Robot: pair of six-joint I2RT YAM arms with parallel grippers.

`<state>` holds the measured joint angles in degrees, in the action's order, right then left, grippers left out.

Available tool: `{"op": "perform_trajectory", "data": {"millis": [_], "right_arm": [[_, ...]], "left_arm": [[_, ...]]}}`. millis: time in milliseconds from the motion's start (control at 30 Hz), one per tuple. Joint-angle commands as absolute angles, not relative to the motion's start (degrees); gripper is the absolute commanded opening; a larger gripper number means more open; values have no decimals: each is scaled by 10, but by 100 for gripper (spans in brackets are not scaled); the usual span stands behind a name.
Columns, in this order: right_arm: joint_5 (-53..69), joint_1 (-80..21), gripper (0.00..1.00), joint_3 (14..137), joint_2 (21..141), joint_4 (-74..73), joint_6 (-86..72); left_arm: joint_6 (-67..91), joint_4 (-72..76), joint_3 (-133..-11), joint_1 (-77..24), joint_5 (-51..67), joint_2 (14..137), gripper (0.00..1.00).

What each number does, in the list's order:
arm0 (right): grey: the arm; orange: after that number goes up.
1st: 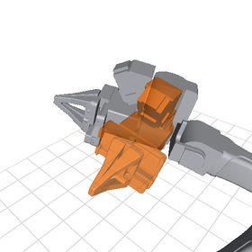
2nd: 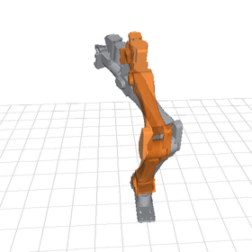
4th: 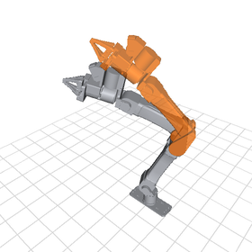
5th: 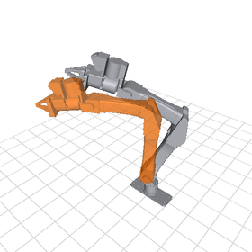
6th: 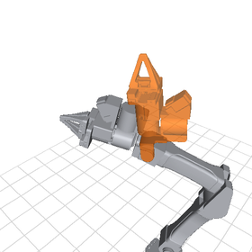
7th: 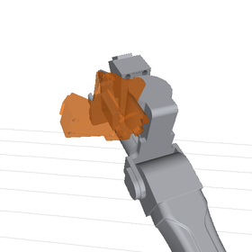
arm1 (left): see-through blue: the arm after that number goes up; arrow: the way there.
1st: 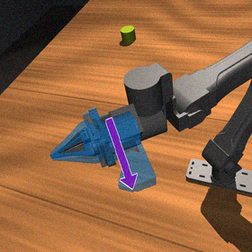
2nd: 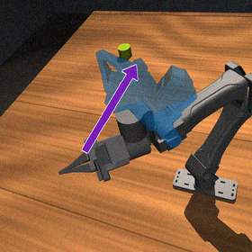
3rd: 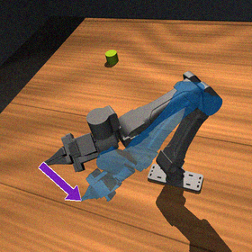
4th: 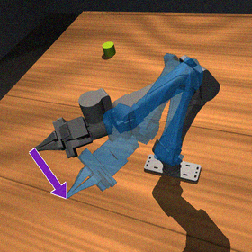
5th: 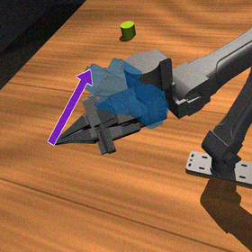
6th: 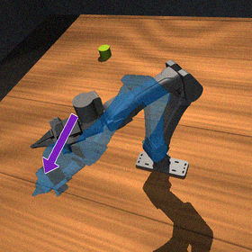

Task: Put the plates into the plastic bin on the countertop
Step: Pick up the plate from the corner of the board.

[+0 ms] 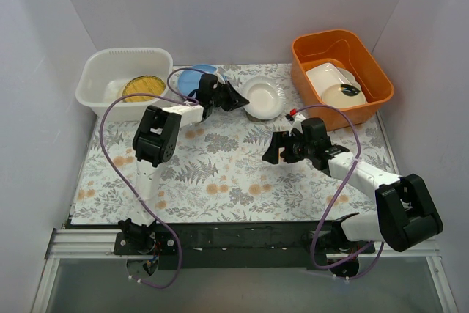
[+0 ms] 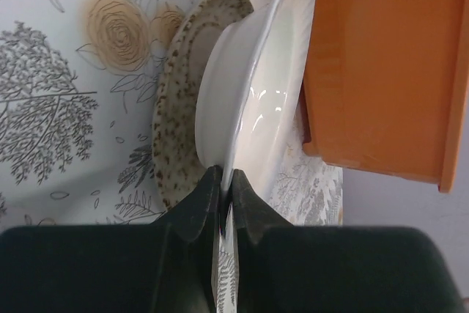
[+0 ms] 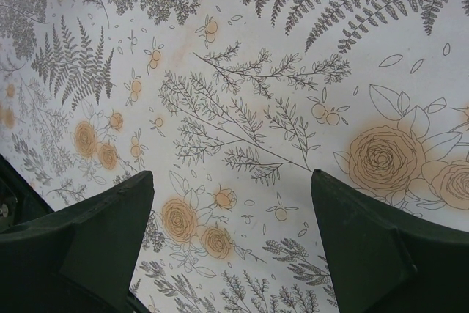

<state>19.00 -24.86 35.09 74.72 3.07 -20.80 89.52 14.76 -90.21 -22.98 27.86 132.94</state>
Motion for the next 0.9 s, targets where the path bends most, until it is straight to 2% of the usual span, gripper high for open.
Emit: {"op": "perform_trajectory", "data": {"millis": [0, 333, 867], "right_arm": [[197, -249, 95, 359, 750, 52, -203], [221, -249, 94, 355, 766, 76, -210], [186, -249, 95, 333, 719, 51, -220]], "left_arm": [[861, 116, -872, -233, 235, 1291, 0], [851, 112, -839, -234, 236, 1251, 0], [876, 156, -814, -233, 281, 1209, 0]]}}
